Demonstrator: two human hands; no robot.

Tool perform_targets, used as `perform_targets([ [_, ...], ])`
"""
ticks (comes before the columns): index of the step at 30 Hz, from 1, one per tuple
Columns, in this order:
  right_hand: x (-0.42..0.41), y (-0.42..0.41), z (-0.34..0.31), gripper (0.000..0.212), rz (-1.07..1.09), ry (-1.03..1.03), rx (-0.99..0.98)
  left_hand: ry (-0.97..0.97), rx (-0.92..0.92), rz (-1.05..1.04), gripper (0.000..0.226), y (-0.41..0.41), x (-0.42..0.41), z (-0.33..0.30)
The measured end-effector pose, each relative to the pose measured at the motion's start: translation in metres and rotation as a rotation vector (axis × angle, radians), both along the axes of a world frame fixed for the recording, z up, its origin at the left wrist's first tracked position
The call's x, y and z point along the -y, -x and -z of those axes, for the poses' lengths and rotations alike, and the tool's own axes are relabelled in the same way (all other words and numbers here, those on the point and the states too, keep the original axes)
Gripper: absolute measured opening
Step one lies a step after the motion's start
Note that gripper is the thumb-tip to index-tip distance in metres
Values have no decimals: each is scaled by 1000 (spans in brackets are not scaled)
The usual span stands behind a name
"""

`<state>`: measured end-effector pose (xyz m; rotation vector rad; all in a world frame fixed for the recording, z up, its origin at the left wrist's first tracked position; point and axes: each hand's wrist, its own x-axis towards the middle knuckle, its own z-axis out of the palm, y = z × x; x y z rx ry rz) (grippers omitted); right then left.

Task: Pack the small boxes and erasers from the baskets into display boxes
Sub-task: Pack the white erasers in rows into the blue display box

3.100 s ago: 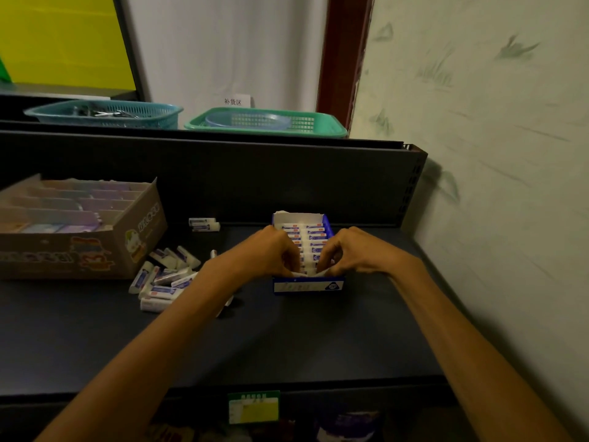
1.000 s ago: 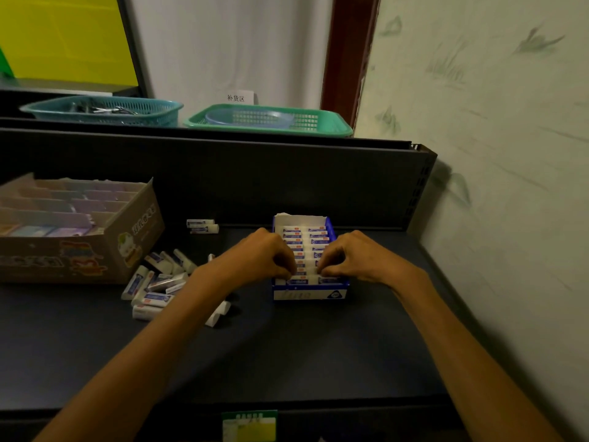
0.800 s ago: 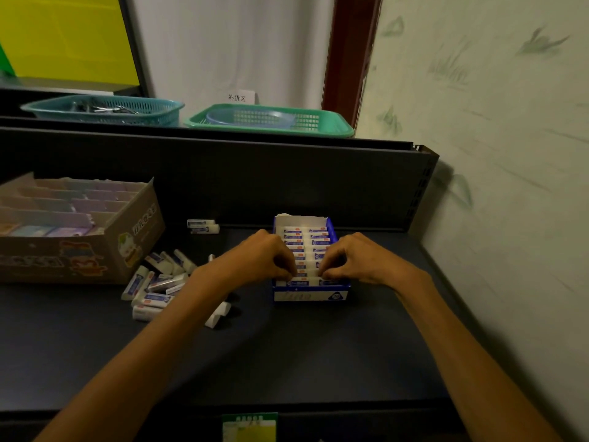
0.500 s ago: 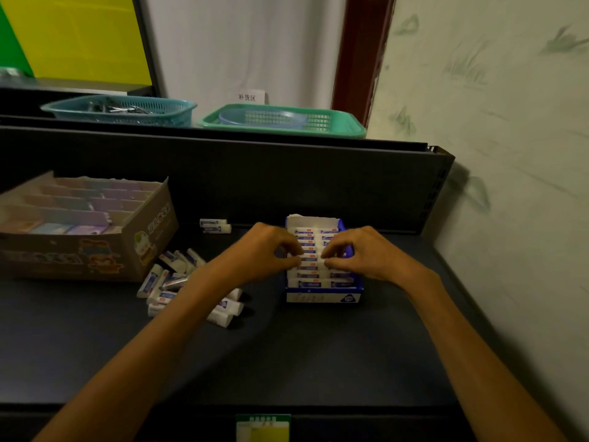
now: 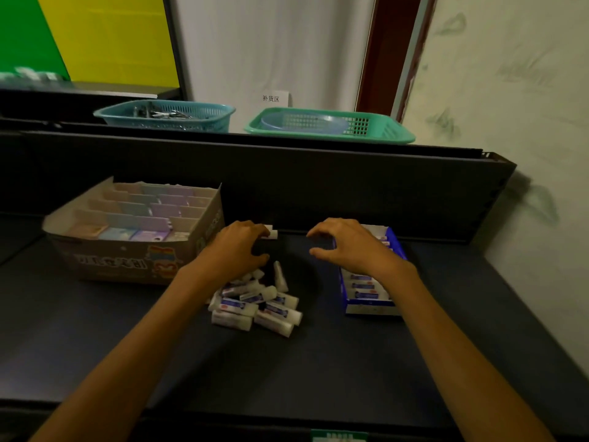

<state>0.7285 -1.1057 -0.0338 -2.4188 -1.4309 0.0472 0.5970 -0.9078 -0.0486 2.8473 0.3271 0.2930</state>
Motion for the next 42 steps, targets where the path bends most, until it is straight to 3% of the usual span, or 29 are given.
perform_targets([
  [15,-44,44,15,39,53,115,-106,-11,55,57,57,-33,-32,33],
  [22,-43,40,20,47,120,157,-98,-74,-3,80,45,-32,-37,30],
  [27,-43,39,21,41,120,162,-99,-55,-30,109,28,-33,-39,28],
  [32,-35,33,15,36,122,86,-118,16,-140,108,27,-30,-35,21],
  [42,-2,20,-3,35,114,-166,-97,36,126,184,37,-15,-11,-5],
])
